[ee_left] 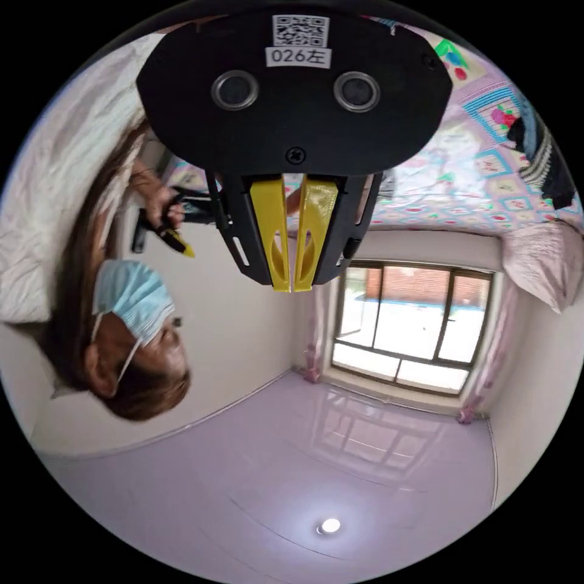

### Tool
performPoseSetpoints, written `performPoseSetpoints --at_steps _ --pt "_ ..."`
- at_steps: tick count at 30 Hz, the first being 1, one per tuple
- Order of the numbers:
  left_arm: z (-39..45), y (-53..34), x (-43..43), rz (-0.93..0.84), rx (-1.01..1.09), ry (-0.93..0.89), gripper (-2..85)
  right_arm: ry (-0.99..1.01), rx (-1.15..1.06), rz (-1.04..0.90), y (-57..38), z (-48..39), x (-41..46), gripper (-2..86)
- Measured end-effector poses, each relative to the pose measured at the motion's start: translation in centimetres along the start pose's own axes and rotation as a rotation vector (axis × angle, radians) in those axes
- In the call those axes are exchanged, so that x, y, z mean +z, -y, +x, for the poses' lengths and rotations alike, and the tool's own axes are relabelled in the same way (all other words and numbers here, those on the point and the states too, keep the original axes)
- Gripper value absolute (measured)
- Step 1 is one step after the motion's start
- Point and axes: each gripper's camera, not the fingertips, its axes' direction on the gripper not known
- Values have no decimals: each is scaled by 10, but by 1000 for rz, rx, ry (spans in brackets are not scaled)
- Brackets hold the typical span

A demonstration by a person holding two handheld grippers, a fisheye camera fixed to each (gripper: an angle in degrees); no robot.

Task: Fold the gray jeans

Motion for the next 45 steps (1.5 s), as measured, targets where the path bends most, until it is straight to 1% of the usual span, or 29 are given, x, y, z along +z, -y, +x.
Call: performPoseSetpoints --at_steps 1,2,3,4,6,7,8,10,11,12,13,14,16,17,19,20,21,22,23,24,25,26,28,30,36,39,41,44,45 --pt "-3 1 -2 7 -38 -140 -9 39 -46 29 6 -16 -1 9" --pt "-5 1 -1 1 -56 -211 -9 89 -57 57 8 -27 -1 28" --pt "-11 -1 3 -12 -91 -342 -9 112 -39 66 7 -31 1 37" --pt "-17 -7 7 -7 -137 -433 -9 164 20 73 4 -35 7 38" --pt "-26 -20 10 7 -203 -462 -7 305 75 13 -2 -39 24 18" --pt "-31 -31 11 -20 -245 -371 -5 383 78 -73 -7 -44 39 4" --pt "-33 -37 12 -52 -265 -294 -2 374 92 -161 -16 -50 54 -2" --pt "-40 -68 25 -278 -309 78 27 293 129 -240 -37 -57 70 -6" --pt "-42 -79 31 -351 -314 149 39 268 160 -286 -55 -61 80 -7" --pt "-46 -102 44 -493 -334 236 89 270 183 -315 -64 -61 86 -8" --pt "-53 -129 57 -614 -386 264 129 282 233 -389 -84 -61 98 -9" --pt "-56 -143 63 -663 -424 267 145 292 286 -455 -107 -61 109 -9" --pt "-66 -196 89 -816 -565 230 196 302 359 -538 -143 -58 120 -10" --pt "-67 -208 97 -852 -591 222 198 303 401 -598 -167 -57 127 -10" --pt "-66 -249 134 -1024 -626 184 199 311 430 -688 -202 -54 135 -10" --pt "-65 -258 144 -1077 -622 175 196 314 441 -749 -225 -51 140 -9" --pt "-64 -275 164 -1183 -615 139 155 320 448 -778 -236 -50 143 -9" --pt "-62 -281 178 -1254 -576 161 99 330 464 -828 -256 -45 148 -9" --pt "-60 -275 180 -1253 -512 214 63 344 488 -861 -274 -39 152 -9" --pt "-58 -270 188 -1323 -438 239 21 353 500 -877 -283 -36 155 -9" --pt "-62 -268 195 -1375 -453 214 8 370 519 -911 -299 -30 161 -9" --pt "-65 -265 196 -1378 -474 192 6 377 529 -935 -312 -25 166 -9" --pt "-76 -246 193 -1345 -606 100 -1 384 521 -968 -327 -20 175 -9" --pt "-81 -231 186 -1311 -666 54 -3 377 492 -995 -341 -19 185 -9" --pt "-110 -192 160 -1259 -768 7 -4 392 457 -1051 -390 -24 228 -9" --pt "-131 -177 155 -1287 -773 -109 6 354 429 -1071 -414 -33 254 -9" --pt "-148 -167 154 -1310 -748 -178 18 286 411 -1065 -429 -42 272 -9" --pt "-192 -135 152 -1258 -716 -213 58 160 438 -1071 -456 -53 296 -9" --pt "-216 -119 153 -1198 -713 -241 74 141 452 -1083 -463 -54 301 -9"
